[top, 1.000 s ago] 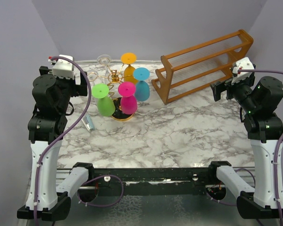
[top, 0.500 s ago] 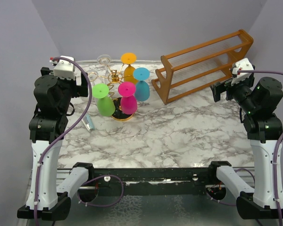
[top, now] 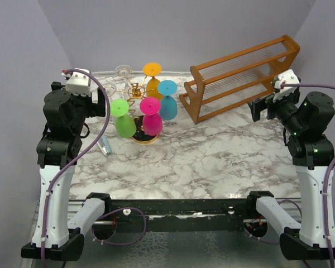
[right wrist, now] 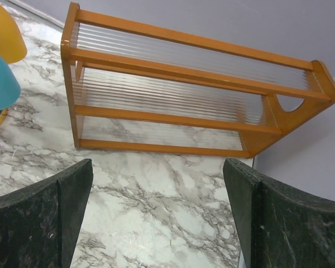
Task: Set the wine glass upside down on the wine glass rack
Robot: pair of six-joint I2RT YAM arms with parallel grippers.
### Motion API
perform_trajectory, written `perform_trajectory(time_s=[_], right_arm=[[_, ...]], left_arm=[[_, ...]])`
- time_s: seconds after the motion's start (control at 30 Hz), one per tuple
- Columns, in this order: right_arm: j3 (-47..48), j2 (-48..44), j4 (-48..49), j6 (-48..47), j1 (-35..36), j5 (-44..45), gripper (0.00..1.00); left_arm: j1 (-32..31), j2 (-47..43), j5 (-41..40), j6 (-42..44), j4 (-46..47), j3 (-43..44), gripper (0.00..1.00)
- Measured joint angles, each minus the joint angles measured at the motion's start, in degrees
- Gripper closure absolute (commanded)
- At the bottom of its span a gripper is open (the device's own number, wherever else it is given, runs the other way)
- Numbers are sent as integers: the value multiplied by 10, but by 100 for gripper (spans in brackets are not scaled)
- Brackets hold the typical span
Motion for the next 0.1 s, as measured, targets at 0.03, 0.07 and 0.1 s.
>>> perform_trajectory(time_s=[0.03, 0.07, 0.1], right_arm=[[0, 0, 0, 0, 0, 0, 1], [-1, 0, 0, 0, 0, 0, 1], [-1, 0, 0, 0, 0, -1, 1]], left_arm=[[0, 0, 0, 0, 0, 0, 1], [0, 0, 1, -1, 0, 0, 1], [0, 0, 1, -1, 0, 0, 1]])
